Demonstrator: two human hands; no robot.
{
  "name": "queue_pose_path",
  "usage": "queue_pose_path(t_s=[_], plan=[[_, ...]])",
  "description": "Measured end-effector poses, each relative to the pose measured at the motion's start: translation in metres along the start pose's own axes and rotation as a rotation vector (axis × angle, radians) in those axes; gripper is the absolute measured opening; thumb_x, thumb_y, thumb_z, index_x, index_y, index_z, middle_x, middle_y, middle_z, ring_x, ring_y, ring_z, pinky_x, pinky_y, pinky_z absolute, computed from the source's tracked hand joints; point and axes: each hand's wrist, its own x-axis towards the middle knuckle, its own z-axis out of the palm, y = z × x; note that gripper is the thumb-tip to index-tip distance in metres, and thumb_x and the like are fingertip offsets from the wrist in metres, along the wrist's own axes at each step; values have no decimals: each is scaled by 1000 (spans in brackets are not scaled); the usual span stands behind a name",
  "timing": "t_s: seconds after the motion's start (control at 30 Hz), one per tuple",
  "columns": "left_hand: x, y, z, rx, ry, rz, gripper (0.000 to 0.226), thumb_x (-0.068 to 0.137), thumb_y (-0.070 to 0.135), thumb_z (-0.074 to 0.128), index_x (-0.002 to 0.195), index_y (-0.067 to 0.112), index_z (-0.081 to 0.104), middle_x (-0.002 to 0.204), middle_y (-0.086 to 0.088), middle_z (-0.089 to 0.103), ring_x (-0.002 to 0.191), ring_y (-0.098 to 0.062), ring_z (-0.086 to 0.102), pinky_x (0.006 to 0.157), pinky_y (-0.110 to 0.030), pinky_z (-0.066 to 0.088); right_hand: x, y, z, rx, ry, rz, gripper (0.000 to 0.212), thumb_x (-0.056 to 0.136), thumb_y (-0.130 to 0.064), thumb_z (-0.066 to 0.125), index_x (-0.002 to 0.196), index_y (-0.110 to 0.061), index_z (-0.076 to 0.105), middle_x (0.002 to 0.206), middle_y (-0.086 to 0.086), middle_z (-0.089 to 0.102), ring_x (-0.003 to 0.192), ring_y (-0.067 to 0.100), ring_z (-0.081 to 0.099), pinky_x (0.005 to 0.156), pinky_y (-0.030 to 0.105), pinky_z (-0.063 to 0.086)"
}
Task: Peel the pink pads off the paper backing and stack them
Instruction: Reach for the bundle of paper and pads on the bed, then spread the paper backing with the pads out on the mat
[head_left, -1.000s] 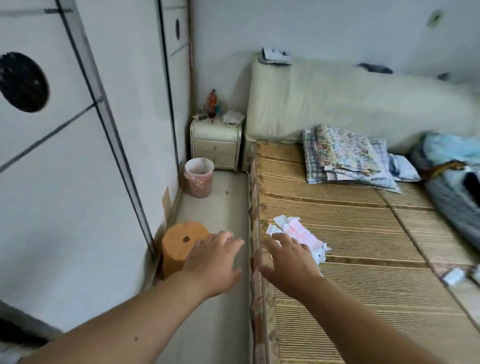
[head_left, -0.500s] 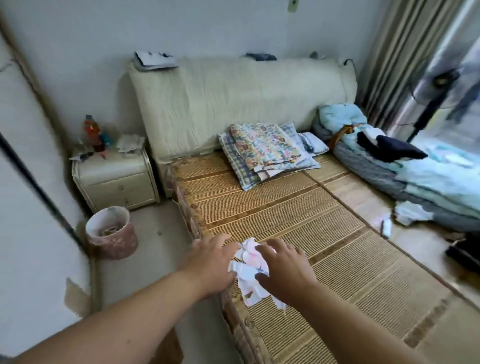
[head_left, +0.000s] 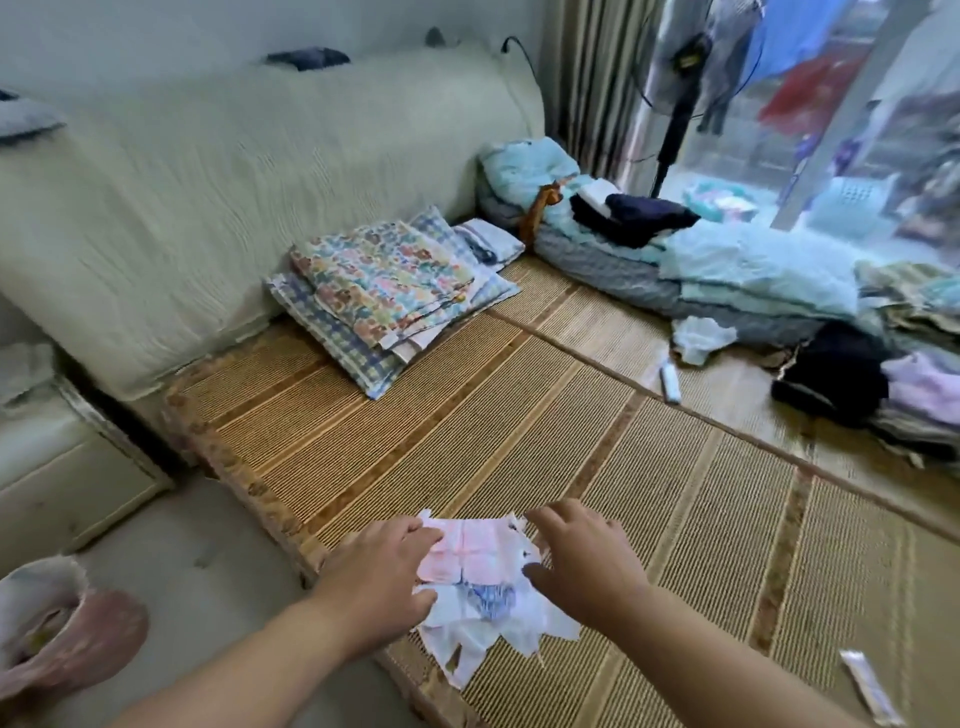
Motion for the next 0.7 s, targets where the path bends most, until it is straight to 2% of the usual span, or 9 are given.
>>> queue_pose_path(t_s=[0.2,0.37,0.7], plan=[[50,0,-22,9,-51,79,65,80,54,45,141,36,30,144,9,36,132,-14,34,109,-40,26,32,14,-8,62,4,51,61,82,-52,54,137,-36,34,140,-8,42,125,16,44,105,41,35],[109,6,-56,57,-24,194,65,81,50,49,141,34,30,146,7,37,133,-16,35,109,-40,27,57,27,-32,65,85,116,61,82,-53,55,137,-37,36,140,-9,43,124,14,46,104,40,38],[201,-14,-75,92,-38,559,63,82,52,52,139,36,34,139,10,44,128,-13,40,109,-39,32,97,0,-25,91,186,428,60,82,-49,59,136,-31,39,139,-4,46,124,17,46,102,44,39]])
